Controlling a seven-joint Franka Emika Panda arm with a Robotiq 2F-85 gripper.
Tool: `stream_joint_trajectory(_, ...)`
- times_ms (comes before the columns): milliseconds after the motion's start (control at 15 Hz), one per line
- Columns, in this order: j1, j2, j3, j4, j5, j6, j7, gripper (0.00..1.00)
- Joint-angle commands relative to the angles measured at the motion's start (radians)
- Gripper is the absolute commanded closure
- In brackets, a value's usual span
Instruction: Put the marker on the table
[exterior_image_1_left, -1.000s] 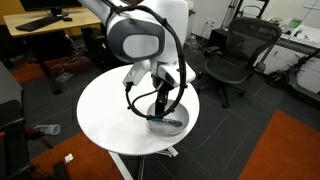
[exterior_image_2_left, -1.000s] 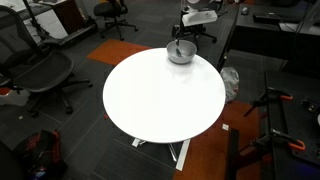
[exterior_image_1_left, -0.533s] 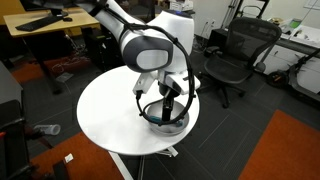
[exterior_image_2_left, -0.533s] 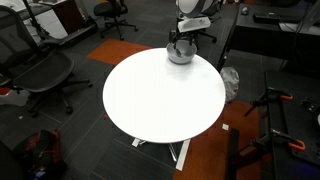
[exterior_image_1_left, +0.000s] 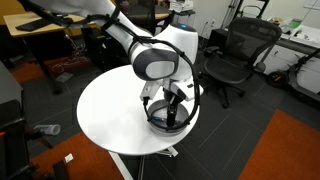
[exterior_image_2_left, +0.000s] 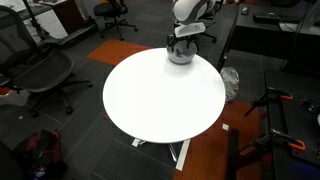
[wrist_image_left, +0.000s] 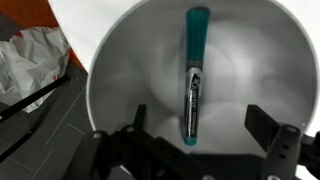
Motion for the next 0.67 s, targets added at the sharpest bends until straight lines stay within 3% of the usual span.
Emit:
stream_joint_trajectory(0, -0.016, 0.047, 0.005, 0.072, 0.032, -0.048, -0.044, 0.00)
stream_joint_trajectory(267, -0.020, 0.078, 0.005, 0.104, 0.030, -0.054, -0.046, 0.00)
stream_joint_trajectory(333, -0.022, 0.083, 0.006, 0.108, 0.030, -0.051, -0.049, 0.25)
stream_joint_trajectory(400, -0.021, 0.087, 0.005, 0.113, 0.029, -0.052, -0.049, 0.28)
stream_joint_trajectory(600, -0.021, 0.095, 0.004, 0.122, 0.029, -0.051, -0.048, 0.51)
